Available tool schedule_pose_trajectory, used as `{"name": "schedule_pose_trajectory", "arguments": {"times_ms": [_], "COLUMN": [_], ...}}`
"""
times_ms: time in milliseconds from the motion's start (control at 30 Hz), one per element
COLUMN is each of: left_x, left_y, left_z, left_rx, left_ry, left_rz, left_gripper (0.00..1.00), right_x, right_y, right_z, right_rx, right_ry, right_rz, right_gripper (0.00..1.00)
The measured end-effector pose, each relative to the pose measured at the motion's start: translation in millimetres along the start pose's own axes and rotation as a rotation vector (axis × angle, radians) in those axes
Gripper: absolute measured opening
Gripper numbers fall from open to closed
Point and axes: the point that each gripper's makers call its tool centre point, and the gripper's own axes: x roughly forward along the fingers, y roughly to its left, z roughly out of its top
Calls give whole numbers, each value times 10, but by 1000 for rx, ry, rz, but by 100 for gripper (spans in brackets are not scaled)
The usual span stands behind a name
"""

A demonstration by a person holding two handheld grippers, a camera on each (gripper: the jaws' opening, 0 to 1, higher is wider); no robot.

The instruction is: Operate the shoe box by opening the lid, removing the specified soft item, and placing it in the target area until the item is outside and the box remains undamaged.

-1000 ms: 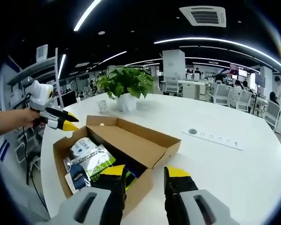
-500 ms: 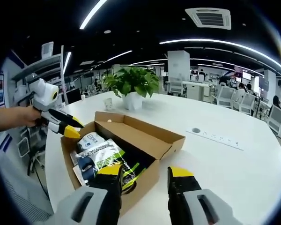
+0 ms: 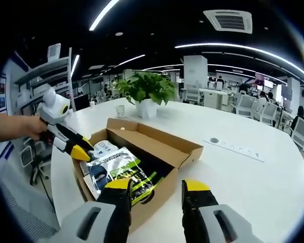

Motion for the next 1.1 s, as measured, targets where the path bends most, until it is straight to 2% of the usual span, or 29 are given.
{"name": "schedule_pose_trajectory", "arguments": {"times_ms": [367,733,867,1100], "left_x": [87,119,151,218], "left_y": [-120,-183,-223,-273], "left_z": [29,18,-64,-132], "left_rx": [-27,-65,-124,-149], "left_ry": [31,64,107,140], "left_rz": [-49,-89,-124,-150], "left_gripper": [35,27,25,20], "right_x": [-10,-6,-6,-9], "right_y": [61,86,93,87], "right_z": [-60,-119,-125,-128], "right_rx": [3,10,11,16], "right_ry": [4,12,12,12], "right_rz": [8,11,13,15], "right_gripper": [35,34,34,34]}}
